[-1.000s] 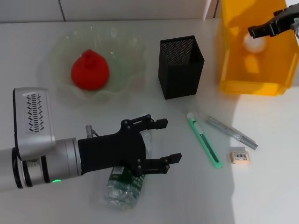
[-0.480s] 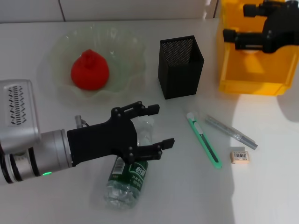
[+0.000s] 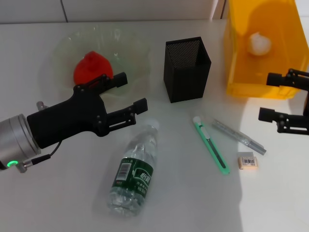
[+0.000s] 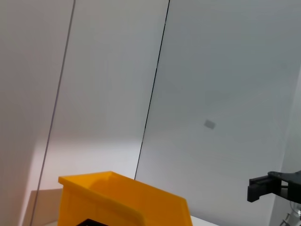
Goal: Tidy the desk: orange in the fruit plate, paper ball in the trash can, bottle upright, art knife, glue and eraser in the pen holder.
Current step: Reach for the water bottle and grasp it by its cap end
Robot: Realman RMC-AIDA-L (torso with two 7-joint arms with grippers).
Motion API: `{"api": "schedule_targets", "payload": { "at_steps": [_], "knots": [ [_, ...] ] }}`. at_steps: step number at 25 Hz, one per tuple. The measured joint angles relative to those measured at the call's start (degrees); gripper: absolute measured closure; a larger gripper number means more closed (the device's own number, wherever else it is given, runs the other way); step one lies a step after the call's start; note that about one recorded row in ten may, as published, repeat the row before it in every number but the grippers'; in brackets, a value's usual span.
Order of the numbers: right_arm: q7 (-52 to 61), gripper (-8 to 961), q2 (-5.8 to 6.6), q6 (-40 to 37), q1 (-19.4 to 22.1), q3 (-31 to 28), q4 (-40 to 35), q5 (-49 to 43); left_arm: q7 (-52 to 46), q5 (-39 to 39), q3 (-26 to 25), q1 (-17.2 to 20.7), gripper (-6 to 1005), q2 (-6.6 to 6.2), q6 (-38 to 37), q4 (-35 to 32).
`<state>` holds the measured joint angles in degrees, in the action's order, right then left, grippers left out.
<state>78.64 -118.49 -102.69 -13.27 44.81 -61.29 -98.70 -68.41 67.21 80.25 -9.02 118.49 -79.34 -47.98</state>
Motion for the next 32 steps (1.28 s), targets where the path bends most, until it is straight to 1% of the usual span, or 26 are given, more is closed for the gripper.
{"api": "schedule_targets", "payload": {
  "at_steps": [1,2,3,4,5,6,8,9,10,11,12,13,14,15,17,19,20,21,22,23,24,25,27,32],
  "knots": [
    [-3.0,165,0.99,-2.6,-0.9,-3.8,4.4,-2.6,-3.1,0.9,0.1,0.4,170,-0.03,0.5,-2.3],
    [-3.0,165,0.99,-2.6,-0.9,-3.8,4.4,-2.6,-3.1,0.9,0.1,0.4,170,-0.03,0.5,-2.3],
    [-4.0,165,1.40,-2.9,-1.0,-4.7,6.0,-3.8,-6.3,2.2,0.3,0.6,170,-0.05,1.2,-4.7],
    [-6.0,165,2.07,-2.5,-1.1,-5.7,8.7,-6.1,-10.8,4.9,0.5,0.7,171,-0.06,2.6,-7.3],
    [-6.0,165,2.07,-2.5,-1.1,-5.7,8.7,-6.1,-10.8,4.9,0.5,0.7,171,-0.06,2.6,-7.3],
    [-7.1,165,2.28,-1.5,-1.0,-6.8,9.8,-8.1,-25.5,16.5,4.0,1.5,171,0.19,9.1,-18.8],
    [-7.5,165,2.29,-0.8,-1.0,-7.3,10.1,-9.3,-30.4,20.0,5.8,2.1,171,0.19,11.6,-22.5],
    [-8.0,165,2.34,0.2,-0.9,-7.9,10.1,-10.9,-41.0,27.8,10.1,3.2,171,0.10,16.3,-30.4],
    [-8.0,165,2.34,0.2,-0.9,-7.9,10.1,-10.9,-41.0,27.8,10.1,3.2,171,0.10,16.3,-30.4],
    [-8.3,165,2.38,0.9,-0.9,-8.1,10.0,-12.1,-50.6,35.8,13.1,3.2,171,0.07,18.6,-36.1],
    [-8.3,165,2.38,0.9,-0.9,-8.1,10.0,-12.1,-56.2,40.7,14.8,3.0,171,0.13,19.7,-39.2],
    [-8.4,165,2.38,1.2,-1.0,-8.2,10.0,-12.3,-59.5,44.0,15.8,2.7,171,0.16,20.2,-40.7],
    [-8.4,165,2.39,1.6,-1.1,-8.2,10.0,-12.5,-72.3,55.6,19.6,1.1,171,0.31,21.2,-45.8],
    [-8.4,165,2.39,1.6,-1.1,-8.2,10.0,-12.5,-72.3,55.6,19.6,1.1,171,0.31,21.2,-45.8],
    [-8.6,165,2.40,2.1,-1.2,-8.2,10.0,-12.6,-81.7,62.7,21.9,-0.8,171,0.35,21.3,-47.6],
    [-9.0,165,2.39,2.9,-1.5,-8.0,10.3,-12.7,-91.4,68.7,23.1,-4.5,171,0.36,20.9,-46.7],
    [-9.0,165,2.39,2.9,-1.5,-8.0,10.3,-12.7,-91.4,68.7,23.1,-4.5,171,0.36,20.9,-46.7],
    [-9.5,165,2.40,3.2,-1.8,-7.9,10.5,-13.2,-93.1,69.6,23.5,-5.7,171,0.37,20.8,-45.8],
    [-9.5,165,2.40,3.2,-1.8,-7.9,10.5,-13.2,-93.1,69.6,23.5,-5.7,171,0.37,20.8,-45.8],
    [-9.7,165,2.40,3.4,-2.1,-8.0,10.6,-13.6,-94.2,70.2,23.9,-6.9,171,0.40,20.8,-44.6],
    [-10.2,165,2.40,3.6,-2.5,-8.0,10.7,-14.2,-96.1,71.5,24.7,-10.4,171,0.58,20.8,-40.0],
    [-10.2,165,2.40,3.6,-2.5,-8.0,10.7,-14.2,-96.1,71.5,24.7,-10.4,171,0.58,20.8,-40.0],
    [-10.3,165,2.40,3.9,-2.8,-7.9,10.7,-14.3,-96.4,71.4,24.9,-12.1,171,0.65,20.9,-37.1],
    [-10.3,165,2.35,4.0,-3.3,-7.8,10.7,-14.4,-96.4,71.2,25.1,-12.8,171,0.67,21.1,-35.7]
  ]
}}
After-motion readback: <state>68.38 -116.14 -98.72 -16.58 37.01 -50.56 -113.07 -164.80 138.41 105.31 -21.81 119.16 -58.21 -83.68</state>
